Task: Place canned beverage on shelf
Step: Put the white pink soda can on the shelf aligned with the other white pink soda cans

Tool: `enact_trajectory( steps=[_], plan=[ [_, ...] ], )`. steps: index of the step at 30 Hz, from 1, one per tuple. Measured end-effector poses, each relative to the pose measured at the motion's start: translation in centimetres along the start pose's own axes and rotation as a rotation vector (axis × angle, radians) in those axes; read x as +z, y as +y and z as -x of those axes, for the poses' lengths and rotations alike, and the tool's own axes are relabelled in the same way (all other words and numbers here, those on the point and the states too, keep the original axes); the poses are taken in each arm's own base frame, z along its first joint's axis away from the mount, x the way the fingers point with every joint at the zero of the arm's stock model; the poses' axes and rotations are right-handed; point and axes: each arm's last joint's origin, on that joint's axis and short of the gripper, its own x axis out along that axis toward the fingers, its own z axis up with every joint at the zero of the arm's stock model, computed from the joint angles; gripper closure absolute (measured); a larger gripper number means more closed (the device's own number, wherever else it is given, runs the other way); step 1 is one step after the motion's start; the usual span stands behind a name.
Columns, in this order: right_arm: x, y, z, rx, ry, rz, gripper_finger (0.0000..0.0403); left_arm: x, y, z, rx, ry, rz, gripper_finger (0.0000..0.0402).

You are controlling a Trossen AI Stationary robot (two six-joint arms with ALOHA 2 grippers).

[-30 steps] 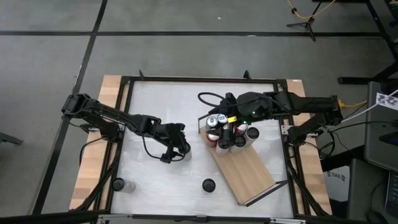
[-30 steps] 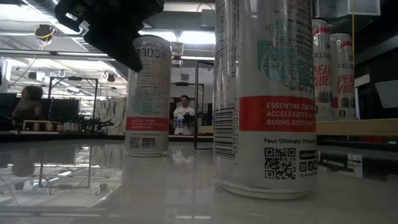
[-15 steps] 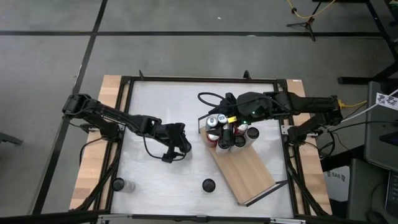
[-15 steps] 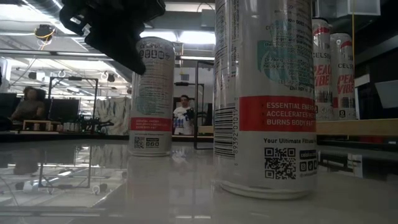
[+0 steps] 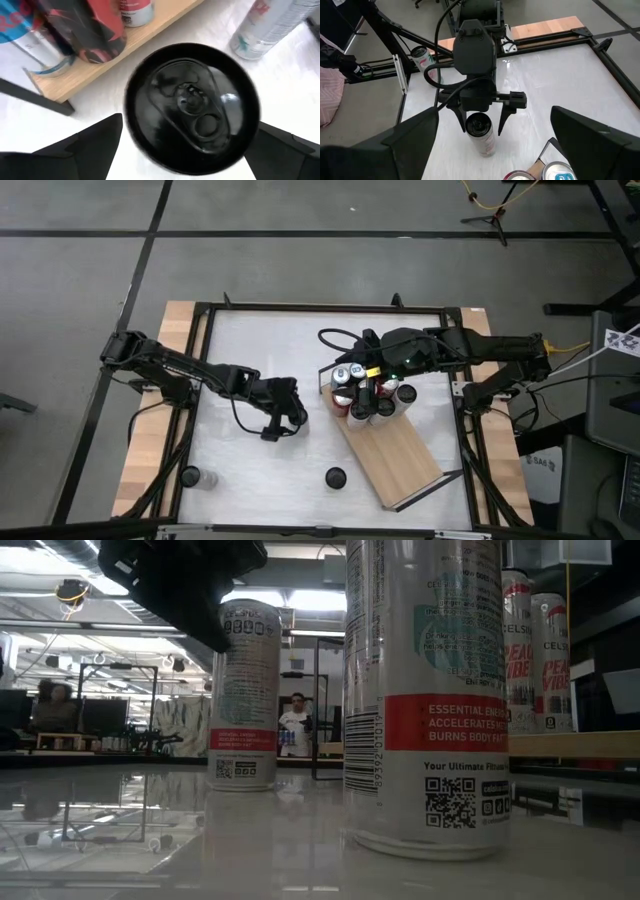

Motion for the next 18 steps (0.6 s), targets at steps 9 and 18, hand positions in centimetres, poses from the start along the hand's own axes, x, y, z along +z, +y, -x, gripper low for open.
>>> enact_trajectory(
  steps=[9, 18],
  plan=[
    [0.0, 0.0, 0.0, 0.000, -0.001, 0.025, 0.0029, 0.8, 0.3, 0.6, 0.094, 0.023, 0.016, 0.0032],
    [0.2, 0.2, -1.2, 0.005, -0.026, 0.103, 0.0029, 2.2, 0.1, 2.5, 0.090, 0.136, 0.013, 0.0032]
  ],
)
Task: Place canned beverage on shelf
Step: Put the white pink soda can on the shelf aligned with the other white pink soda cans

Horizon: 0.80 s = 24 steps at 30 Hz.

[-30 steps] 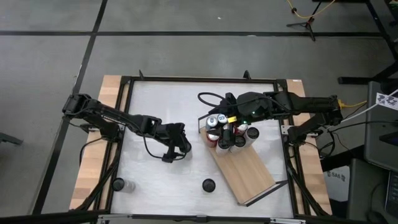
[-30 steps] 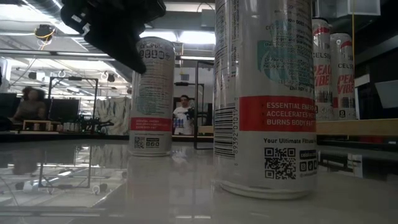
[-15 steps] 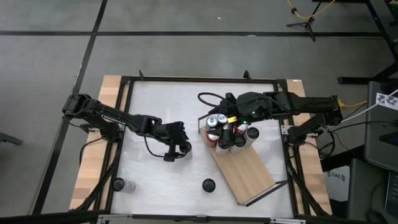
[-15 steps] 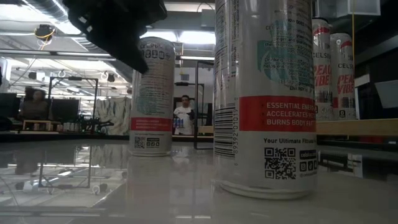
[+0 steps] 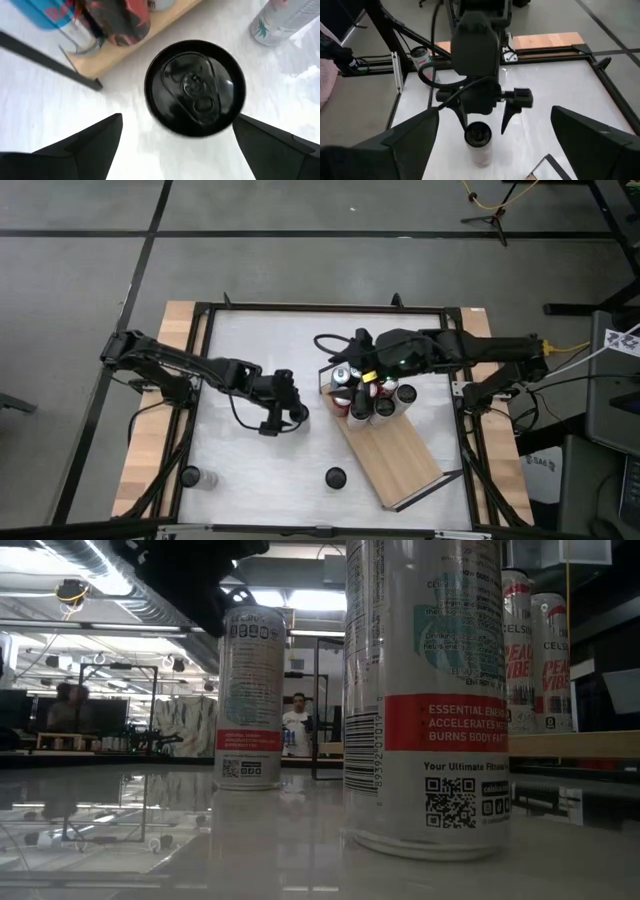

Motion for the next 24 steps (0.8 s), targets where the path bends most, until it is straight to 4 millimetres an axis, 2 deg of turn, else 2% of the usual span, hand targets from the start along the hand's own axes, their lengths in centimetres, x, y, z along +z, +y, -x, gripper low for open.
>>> enact_trajectory(
  steps=[6, 12, 17, 24],
  plan=[
    [-0.7, 0.1, -2.4, -0.005, 0.056, 0.031, 0.0029, 0.7, 0.0, 1.9, 0.004, 0.088, 0.095, 0.0032],
    [-1.4, 0.2, -4.4, 0.009, 0.106, 0.156, 0.0029, 1.3, -0.2, 3.9, -0.009, 0.141, 0.297, 0.0032],
    [-1.9, 0.1, -5.8, -0.030, 0.137, 0.291, 0.0029, 1.4, -1.3, 4.4, -0.014, 0.150, 0.550, 0.0032],
    [-2.7, -0.1, -7.6, -0.094, 0.186, 0.393, 0.0029, 0.9, -3.4, 4.6, -0.020, 0.206, 0.711, 0.0033]
  ],
)
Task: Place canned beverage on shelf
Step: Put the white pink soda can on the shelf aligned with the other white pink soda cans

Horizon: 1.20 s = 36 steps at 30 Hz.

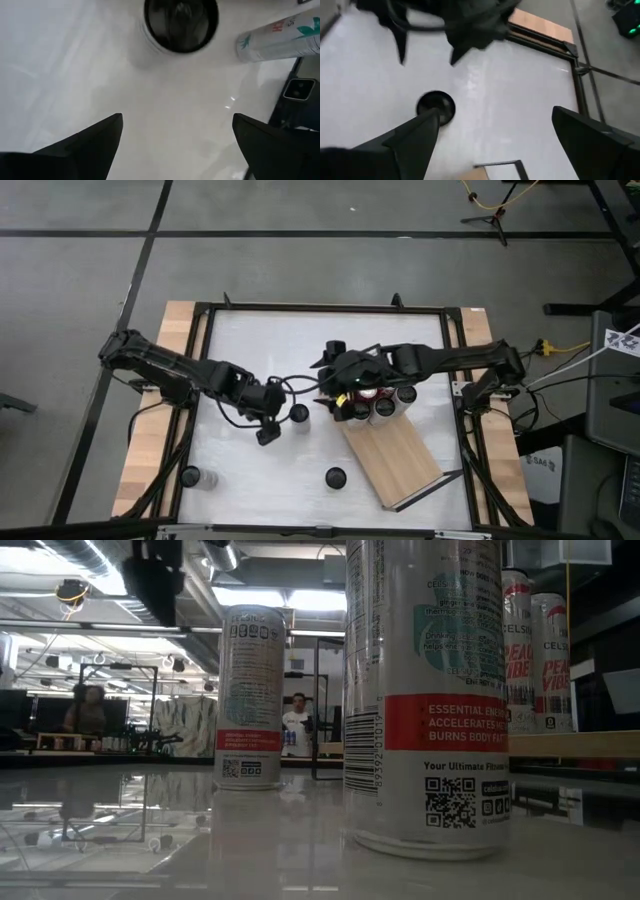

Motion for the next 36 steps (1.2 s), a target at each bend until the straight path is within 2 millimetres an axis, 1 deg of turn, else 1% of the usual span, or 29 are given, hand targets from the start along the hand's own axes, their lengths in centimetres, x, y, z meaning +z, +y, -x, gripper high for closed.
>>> enact_trajectory(
  steps=[4, 8, 11, 14, 16, 18, 24, 29, 36],
  plan=[
    [-0.2, 0.1, -0.8, -0.013, 0.020, 0.030, 0.0029, -1.6, -1.4, 0.0, -0.007, 0.002, 0.039, 0.0037],
    [-0.3, -0.1, -1.1, -0.043, 0.030, 0.038, 0.0029, -3.4, -2.8, -0.8, 0.005, -0.053, 0.092, 0.0045],
    [-0.6, -0.6, -1.5, -0.071, 0.055, 0.038, 0.0029, -4.5, -3.8, -1.3, -0.011, -0.135, 0.130, 0.0052],
    [-0.8, -1.1, -2.4, -0.081, 0.072, 0.030, 0.0029, -5.6, -4.5, -2.1, -0.035, -0.224, 0.137, 0.0058],
    [-1.2, -1.2, -3.3, -0.082, 0.094, 0.028, 0.0029, -5.8, -5.1, -2.6, -0.078, -0.305, 0.143, 0.0062],
    [-1.4, -1.1, -4.2, -0.078, 0.113, 0.031, 0.0029, -6.1, -5.2, -2.9, -0.081, -0.354, 0.142, 0.0065],
    [-1.9, -0.5, -6.7, -0.070, 0.135, 0.039, 0.0029, -6.0, -5.1, -4.4, -0.088, -0.411, 0.160, 0.0069],
    [-2.4, -0.1, -8.2, -0.064, 0.158, 0.044, 0.0029, -5.6, -4.9, -5.7, -0.041, -0.430, 0.171, 0.0069],
    [-3.1, 0.3, -10.0, -0.056, 0.189, 0.050, 0.0029, -4.8, -4.4, -5.9, 0.001, -0.476, 0.196, 0.0070]
  ],
)
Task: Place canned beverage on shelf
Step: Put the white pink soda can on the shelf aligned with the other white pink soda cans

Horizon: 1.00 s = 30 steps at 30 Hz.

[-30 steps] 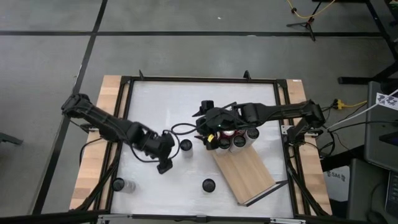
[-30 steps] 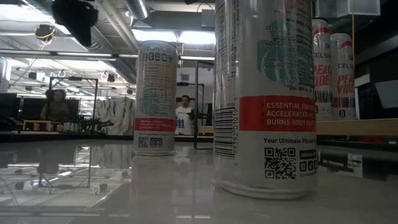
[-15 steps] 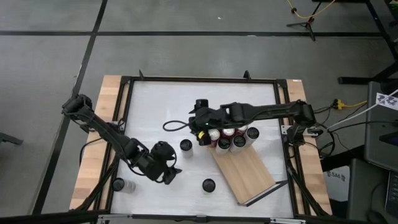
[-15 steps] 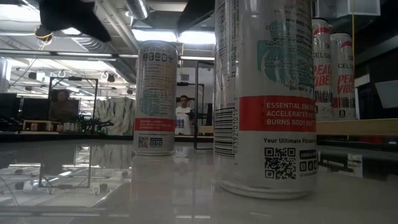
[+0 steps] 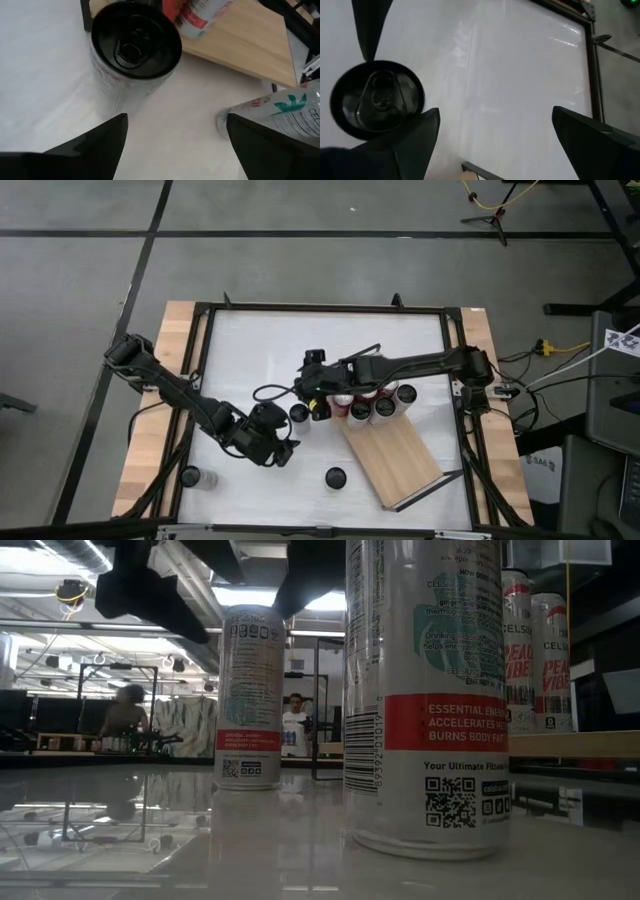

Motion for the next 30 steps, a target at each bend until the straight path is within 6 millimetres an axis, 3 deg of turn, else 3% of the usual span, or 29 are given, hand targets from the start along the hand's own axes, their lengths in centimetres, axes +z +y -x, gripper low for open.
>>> enact_trajectory(
  steps=[17, 30],
  plan=[
    [-0.35, 0.30, -0.66, 0.011, 0.034, 0.010, 0.0029, 0.62, 0.42, -0.25, 0.055, -0.081, -0.001, 0.0070],
    [-0.66, 0.75, -0.59, 0.145, 0.041, 0.016, 0.0029, 0.66, 0.87, -0.20, 0.117, -0.137, -0.021, 0.0070]
  ],
)
